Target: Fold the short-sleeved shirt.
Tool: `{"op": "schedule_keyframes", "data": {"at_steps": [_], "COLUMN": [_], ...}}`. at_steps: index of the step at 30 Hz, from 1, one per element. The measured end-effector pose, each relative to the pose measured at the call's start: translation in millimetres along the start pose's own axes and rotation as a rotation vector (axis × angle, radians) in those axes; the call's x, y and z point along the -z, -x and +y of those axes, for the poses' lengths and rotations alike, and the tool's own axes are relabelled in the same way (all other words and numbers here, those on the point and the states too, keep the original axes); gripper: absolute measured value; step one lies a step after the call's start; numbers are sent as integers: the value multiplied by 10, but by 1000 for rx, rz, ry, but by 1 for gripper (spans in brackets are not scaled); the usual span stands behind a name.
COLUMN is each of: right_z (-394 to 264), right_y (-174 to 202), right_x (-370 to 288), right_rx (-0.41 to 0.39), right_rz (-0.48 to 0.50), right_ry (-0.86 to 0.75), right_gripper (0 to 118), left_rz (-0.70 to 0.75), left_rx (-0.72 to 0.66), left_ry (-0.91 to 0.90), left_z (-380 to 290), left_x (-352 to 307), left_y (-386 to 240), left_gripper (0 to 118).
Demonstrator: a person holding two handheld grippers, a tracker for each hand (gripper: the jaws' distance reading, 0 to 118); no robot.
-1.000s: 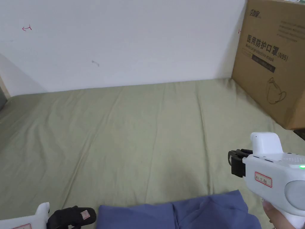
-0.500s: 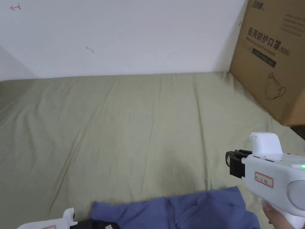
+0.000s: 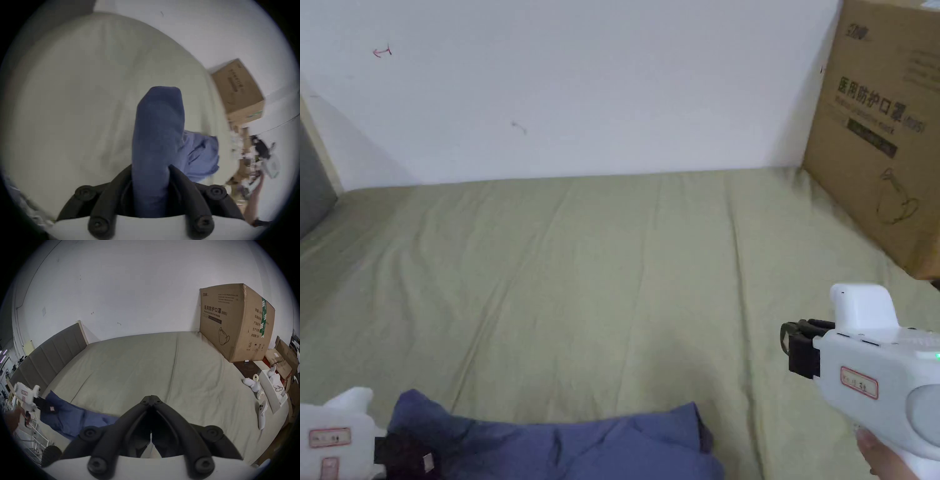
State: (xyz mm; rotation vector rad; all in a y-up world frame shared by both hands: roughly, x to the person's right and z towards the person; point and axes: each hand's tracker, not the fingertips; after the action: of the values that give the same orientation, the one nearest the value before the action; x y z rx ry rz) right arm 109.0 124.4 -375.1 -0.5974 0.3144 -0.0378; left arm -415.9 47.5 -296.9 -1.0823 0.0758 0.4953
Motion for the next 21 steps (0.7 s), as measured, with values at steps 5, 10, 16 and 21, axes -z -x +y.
{"op": "schedule_keyframes", "data": {"at_steps": [5,10,16,21], "right_z": [-20,-46,-78,-108], "right_y": [29,22,-123,-227], "right_x": [-53,-98,-103,-71], "right_rx": [18,21,37,56], "right_rz": [25,35,15,2], "right_ry": [-15,-19,-9,4], "right_gripper": [0,0,0,0], "left_rz": [5,-234,-250,-494], "left_rx": [91,67,48,-29], "left_ry": [-18,62,202,325], "left_z": [-32,26,-72,-253], "left_x": [-350,-30,864,1388], "left_y": [-355,-1192,-2047,-2313], "left_gripper": [9,9,11,111]}}
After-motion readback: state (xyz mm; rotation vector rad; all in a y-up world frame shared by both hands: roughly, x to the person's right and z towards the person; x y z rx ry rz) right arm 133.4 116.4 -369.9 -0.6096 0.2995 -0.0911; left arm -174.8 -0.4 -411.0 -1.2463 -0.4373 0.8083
